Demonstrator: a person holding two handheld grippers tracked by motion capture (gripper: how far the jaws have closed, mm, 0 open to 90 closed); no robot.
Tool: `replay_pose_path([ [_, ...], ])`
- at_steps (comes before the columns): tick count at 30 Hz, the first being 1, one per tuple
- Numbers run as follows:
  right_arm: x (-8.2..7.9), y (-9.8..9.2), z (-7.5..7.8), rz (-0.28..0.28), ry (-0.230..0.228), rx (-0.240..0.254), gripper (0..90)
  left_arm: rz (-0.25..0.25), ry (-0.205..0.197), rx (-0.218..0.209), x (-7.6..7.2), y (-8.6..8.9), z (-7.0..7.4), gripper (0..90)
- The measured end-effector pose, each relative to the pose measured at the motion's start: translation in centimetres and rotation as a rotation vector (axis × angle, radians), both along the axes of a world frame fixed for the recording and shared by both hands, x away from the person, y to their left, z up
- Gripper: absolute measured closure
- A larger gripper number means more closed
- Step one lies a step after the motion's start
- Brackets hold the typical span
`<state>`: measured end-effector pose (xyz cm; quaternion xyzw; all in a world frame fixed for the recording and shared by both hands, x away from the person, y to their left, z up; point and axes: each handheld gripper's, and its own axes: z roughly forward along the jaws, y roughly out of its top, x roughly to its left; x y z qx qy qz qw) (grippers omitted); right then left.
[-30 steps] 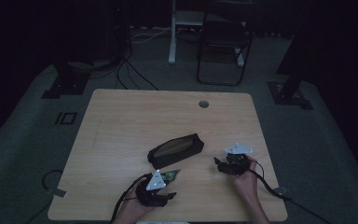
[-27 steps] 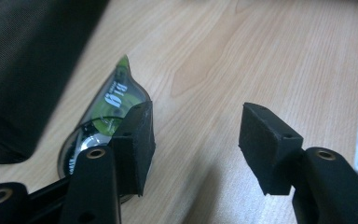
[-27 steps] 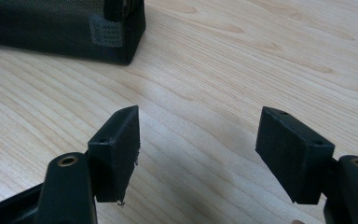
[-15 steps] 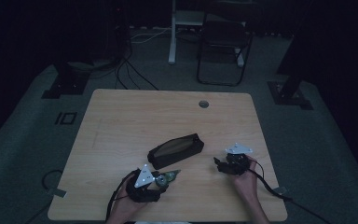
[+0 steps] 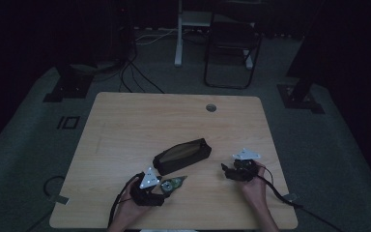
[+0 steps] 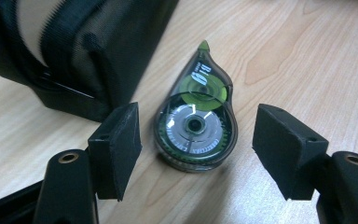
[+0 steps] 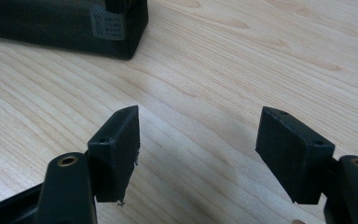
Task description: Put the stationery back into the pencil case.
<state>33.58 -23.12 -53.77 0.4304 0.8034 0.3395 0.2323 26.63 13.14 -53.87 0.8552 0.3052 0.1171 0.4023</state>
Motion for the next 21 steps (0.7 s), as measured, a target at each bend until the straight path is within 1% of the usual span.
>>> replay_pose_path([
  [1, 0.0, 0.0, 0.0, 0.001, -0.001, 0.001, 30.2, -0.004, 0.016, -0.003, 0.2, -0.2, -0.3, 32.7],
  [4, 0.1, -0.2, -0.1, -0.003, 0.004, 0.003, 30.1, -0.011, 0.011, 0.013, 0.3, -0.4, -0.5, 32.1],
  [9, 0.1, -0.5, -0.3, -0.012, 0.006, 0.006, 30.1, -0.004, 0.005, 0.024, 0.6, -0.6, -0.7, 31.3],
  [12, 0.2, -0.6, -0.4, -0.015, 0.003, -0.005, 30.1, -0.008, -0.003, 0.042, 0.8, -0.8, -0.8, 32.8],
  [14, 0.2, -0.6, -0.5, -0.018, 0.003, -0.009, 30.1, -0.011, -0.002, 0.047, 0.8, -0.9, -1.0, 33.6],
  [16, 0.3, -0.7, -0.6, -0.019, 0.005, -0.012, 30.1, -0.014, -0.013, 0.055, 0.7, -1.0, -1.0, 34.2],
  [18, 0.3, -0.7, -0.6, -0.020, 0.006, -0.012, 30.1, -0.014, -0.013, 0.055, 0.7, -1.0, -1.0, 34.6],
  [19, 0.4, -0.8, -0.7, -0.022, 0.007, -0.013, 30.1, -0.022, -0.010, 0.077, 0.8, -1.2, -1.1, 36.1],
  [21, 0.4, -0.8, -0.8, -0.026, 0.011, -0.011, 30.1, -0.025, -0.016, 0.084, 0.7, -1.3, -1.1, 37.6],
])
